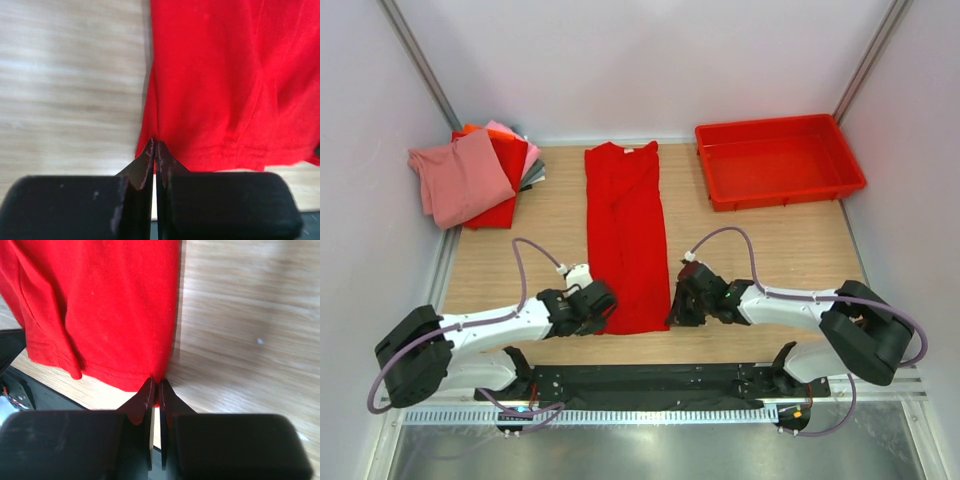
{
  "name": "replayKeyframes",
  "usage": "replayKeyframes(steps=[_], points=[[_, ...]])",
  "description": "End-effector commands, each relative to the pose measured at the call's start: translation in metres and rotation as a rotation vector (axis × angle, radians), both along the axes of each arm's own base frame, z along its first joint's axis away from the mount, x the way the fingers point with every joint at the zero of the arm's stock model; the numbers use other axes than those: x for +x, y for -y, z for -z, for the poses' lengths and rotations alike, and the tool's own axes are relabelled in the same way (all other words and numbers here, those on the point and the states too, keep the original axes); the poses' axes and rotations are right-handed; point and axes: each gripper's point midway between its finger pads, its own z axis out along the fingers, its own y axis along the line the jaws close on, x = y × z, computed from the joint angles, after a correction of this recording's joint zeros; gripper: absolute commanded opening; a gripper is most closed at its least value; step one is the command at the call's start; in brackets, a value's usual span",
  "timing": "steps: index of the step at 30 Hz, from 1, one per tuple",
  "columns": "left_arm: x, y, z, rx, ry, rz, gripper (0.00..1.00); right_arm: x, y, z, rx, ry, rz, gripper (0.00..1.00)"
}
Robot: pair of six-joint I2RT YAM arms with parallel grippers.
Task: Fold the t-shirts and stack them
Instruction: Fold the tshirt
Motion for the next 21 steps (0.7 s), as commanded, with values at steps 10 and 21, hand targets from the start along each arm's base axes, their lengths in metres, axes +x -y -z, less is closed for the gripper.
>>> replayKeyframes(steps=[10, 21], points=[[-0.033, -0.006, -0.021, -0.248, -0.083, -0.169, 0.03, -0.010, 0.022, -0.020, -0.037, 0.023, 0.018, 0.02], [-0.027, -0.010, -0.019, -0.213, -0.050, -0.166, 0.70, -0.012, 0.024, -0.014, -0.048, 0.016, 0.013, 0.02]])
